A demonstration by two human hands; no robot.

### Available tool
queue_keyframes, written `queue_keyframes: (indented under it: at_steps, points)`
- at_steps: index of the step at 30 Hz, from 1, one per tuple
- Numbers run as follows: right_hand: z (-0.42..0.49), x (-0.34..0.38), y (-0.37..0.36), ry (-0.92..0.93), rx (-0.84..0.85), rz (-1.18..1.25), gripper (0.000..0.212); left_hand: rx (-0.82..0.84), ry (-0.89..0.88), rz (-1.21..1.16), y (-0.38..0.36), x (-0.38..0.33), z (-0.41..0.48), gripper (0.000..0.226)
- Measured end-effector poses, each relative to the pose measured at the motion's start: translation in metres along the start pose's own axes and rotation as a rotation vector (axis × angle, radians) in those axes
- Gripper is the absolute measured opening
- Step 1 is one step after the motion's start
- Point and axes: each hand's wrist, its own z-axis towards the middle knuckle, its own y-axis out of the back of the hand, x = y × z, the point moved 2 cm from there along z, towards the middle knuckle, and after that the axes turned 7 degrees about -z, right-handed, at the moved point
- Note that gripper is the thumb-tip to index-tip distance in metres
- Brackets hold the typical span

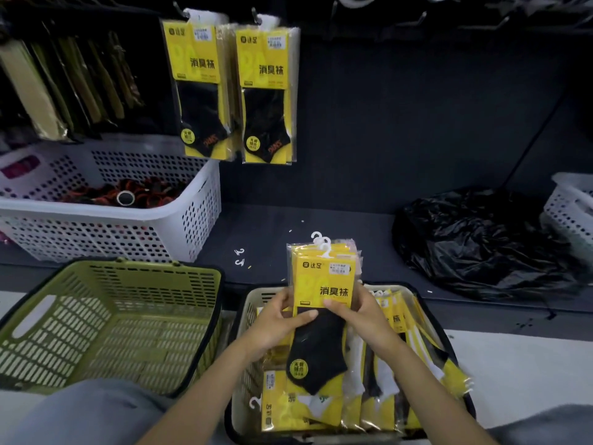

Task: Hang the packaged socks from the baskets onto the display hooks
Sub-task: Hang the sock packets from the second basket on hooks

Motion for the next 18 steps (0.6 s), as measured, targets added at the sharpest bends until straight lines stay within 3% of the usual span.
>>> queue_keyframes:
  at_steps: [5,9,12,15,18]
  points:
    - [0.01,0.034,0.007,0.054,-0.167,0.15,0.042,-0.019,-0.015,-0.159,-0.007,-0.041,0.008,0.062]
    - [0.028,0.083,0.017,0.1,-0.15,0.169,0.035,-0.087,-0.079,-0.169,-0.005,-0.093,0.02,0.075]
    - [0.048,0.118,0.028,0.111,-0.074,0.129,0.041,-0.137,-0.115,-0.088,0.0,-0.133,0.029,0.066]
    - [0.069,0.145,0.04,0.136,-0.041,0.104,0.042,-0.18,-0.206,-0.041,0.006,-0.166,0.04,0.071]
    - [0.088,0.173,0.047,0.204,-0.047,0.106,0.04,-0.196,-0.27,-0.07,0.006,-0.195,0.053,0.05]
